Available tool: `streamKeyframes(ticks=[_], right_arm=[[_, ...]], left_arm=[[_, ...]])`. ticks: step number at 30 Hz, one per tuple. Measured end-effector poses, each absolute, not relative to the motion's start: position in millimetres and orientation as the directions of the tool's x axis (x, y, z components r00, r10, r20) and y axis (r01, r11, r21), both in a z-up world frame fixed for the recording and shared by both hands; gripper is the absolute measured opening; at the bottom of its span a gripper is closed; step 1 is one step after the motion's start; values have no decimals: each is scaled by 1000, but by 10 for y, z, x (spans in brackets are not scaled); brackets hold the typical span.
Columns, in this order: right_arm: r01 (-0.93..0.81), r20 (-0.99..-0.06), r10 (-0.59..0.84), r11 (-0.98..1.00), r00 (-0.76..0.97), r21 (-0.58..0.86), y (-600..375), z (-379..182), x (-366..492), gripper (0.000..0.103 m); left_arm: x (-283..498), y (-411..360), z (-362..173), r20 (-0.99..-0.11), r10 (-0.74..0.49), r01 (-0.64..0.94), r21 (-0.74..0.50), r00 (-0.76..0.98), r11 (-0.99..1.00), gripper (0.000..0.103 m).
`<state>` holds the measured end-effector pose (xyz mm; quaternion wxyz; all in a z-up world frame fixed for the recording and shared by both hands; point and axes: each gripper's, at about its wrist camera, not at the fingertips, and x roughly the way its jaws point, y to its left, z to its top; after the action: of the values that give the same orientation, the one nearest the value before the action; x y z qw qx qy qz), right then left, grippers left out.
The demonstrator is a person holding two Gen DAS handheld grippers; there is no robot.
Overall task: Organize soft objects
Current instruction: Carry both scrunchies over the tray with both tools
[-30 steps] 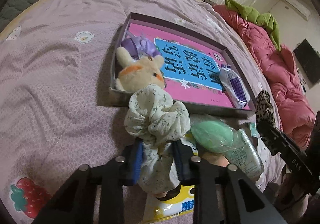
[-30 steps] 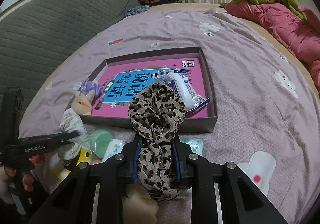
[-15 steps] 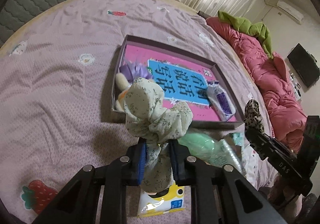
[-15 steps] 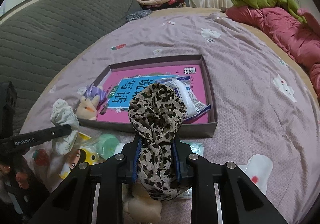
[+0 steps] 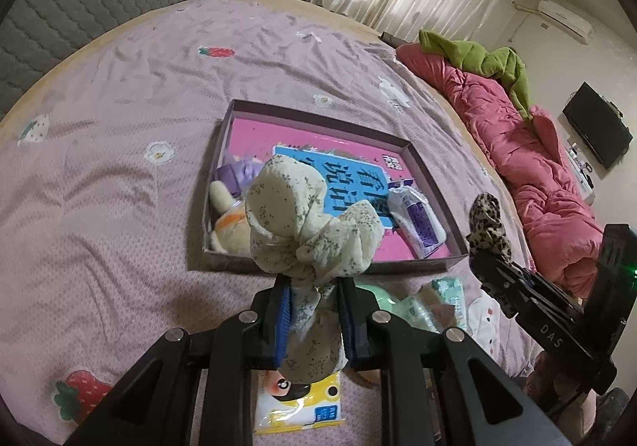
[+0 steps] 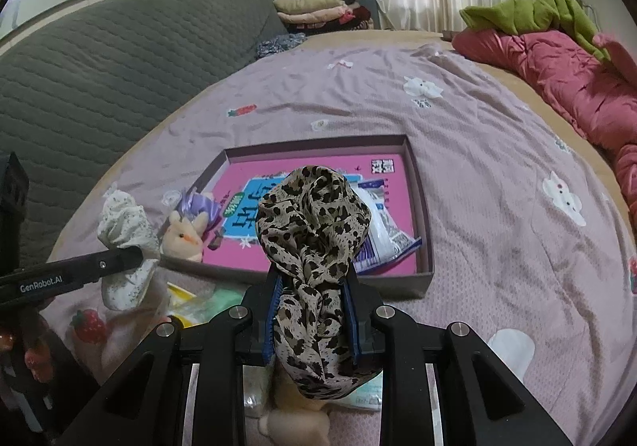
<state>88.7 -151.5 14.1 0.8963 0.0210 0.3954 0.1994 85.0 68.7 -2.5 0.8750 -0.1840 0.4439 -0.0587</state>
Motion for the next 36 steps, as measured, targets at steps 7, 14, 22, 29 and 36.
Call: streamKeyframes(ticks=[7, 14, 22, 29, 36], right_arm=[[-354, -690, 380, 916, 616, 189, -1440, 216, 940, 27], [-362, -671, 386, 914, 633, 185, -1392, 306, 1033, 27], [-360, -659, 384, 915, 647, 181, -1353, 379, 1129, 27], [-366, -663, 370, 918, 651, 152, -1332, 372, 1205, 27], [-360, -674, 370, 919, 640, 163, -1330, 294, 1332, 28]], left_arm=[[942, 595, 85, -746, -267, -37, -364, 610, 931, 22], [1050, 531, 144, -742, -272, -23, -361, 613, 932, 22], [1183, 480, 158, -736, -284, -5, -364, 615, 931, 22], [1335, 480, 115, -734, -284, -11, -368, 617, 930, 22], [1526, 508, -10, -750, -274, -32, -366, 602, 930, 22]])
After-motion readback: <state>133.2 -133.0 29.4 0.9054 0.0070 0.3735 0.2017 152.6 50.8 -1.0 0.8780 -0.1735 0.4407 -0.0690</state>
